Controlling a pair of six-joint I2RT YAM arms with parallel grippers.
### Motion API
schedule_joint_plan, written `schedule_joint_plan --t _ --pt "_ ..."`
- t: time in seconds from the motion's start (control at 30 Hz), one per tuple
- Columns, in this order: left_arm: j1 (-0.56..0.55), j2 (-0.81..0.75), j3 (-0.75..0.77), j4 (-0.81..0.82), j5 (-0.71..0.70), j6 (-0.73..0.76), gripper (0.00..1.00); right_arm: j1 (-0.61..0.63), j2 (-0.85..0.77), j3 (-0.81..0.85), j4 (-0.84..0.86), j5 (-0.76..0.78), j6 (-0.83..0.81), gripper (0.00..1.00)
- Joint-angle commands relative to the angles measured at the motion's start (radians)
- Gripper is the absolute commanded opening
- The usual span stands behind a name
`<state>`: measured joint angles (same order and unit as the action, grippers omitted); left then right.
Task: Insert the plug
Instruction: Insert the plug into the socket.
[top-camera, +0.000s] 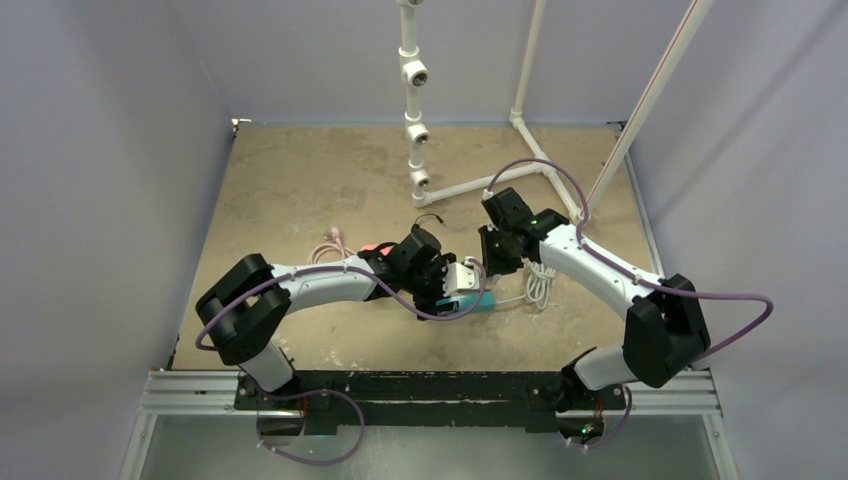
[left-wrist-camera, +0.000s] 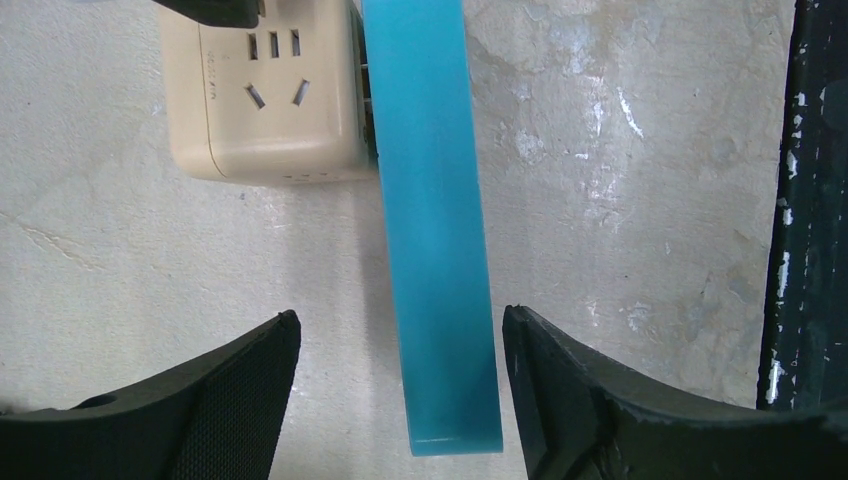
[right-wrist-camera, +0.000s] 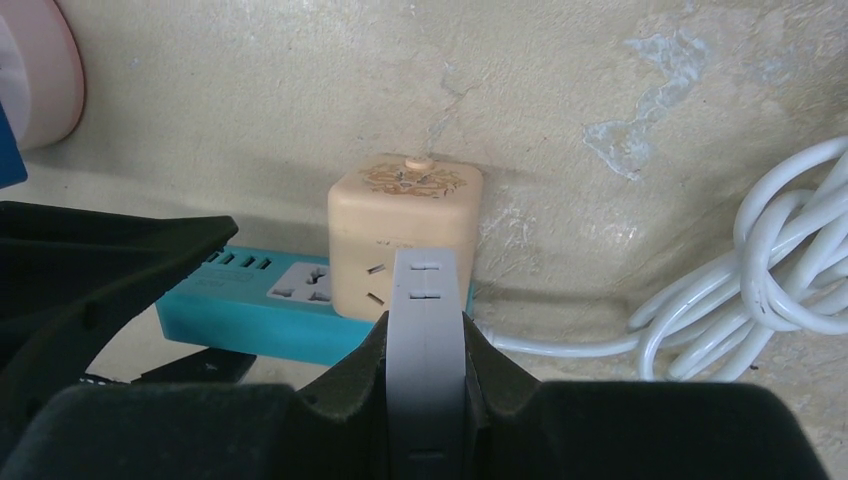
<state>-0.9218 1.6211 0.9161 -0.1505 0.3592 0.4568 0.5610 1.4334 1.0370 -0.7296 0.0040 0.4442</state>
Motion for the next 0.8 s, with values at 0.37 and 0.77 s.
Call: schedule_joint_plan --t 0.37,0.77 --pt "0.009 0.003 -0.009 0.032 0.018 -0.001 0.68 0.011 -0.001 -0.012 0.062 -0.002 0.009 0.00" --pt "0.009 -0.001 -0.019 0.048 0.021 -0.013 0.62 0.026 0.007 -0.024 0.049 -0.002 0.013 0.00"
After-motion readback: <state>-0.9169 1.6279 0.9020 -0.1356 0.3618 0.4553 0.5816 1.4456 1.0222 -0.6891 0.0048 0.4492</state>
